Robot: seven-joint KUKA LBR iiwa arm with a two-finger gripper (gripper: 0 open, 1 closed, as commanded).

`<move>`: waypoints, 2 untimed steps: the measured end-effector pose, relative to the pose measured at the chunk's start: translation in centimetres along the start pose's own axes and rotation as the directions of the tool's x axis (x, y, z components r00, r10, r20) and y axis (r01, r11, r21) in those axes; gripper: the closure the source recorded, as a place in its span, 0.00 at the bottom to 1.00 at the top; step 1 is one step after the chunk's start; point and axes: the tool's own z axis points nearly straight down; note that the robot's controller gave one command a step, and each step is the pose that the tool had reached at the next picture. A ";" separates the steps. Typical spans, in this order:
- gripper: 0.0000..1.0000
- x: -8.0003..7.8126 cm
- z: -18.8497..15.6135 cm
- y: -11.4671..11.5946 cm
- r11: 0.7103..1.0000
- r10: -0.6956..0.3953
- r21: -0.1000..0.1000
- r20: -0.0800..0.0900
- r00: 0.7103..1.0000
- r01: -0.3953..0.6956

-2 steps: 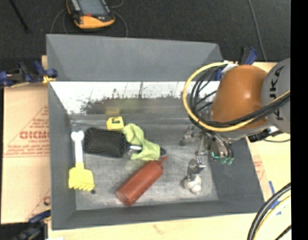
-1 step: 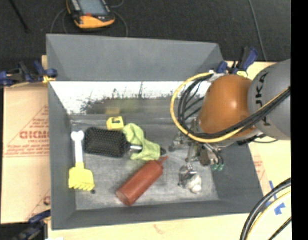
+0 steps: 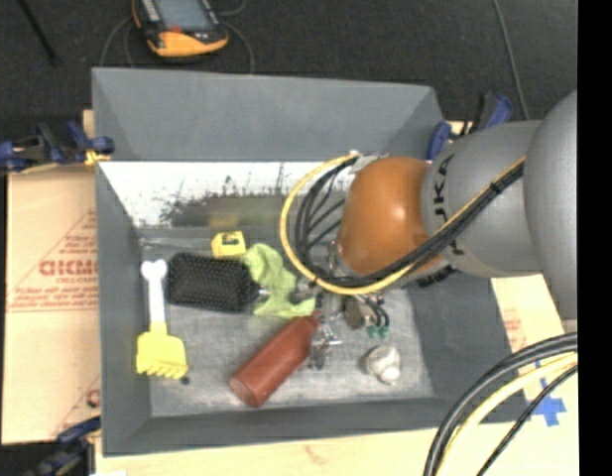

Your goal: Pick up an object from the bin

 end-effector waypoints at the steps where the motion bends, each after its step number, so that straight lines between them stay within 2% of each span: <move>1: 1.00 -4.7 2.4 0.3 1.000 0.031 -0.003 -0.005 1.000 -0.031; 2: 1.00 -4.7 2.4 0.3 1.000 0.030 -0.003 -0.005 1.000 -0.030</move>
Offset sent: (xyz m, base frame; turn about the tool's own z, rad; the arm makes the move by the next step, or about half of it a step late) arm 0.0000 0.0000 0.0000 0.0000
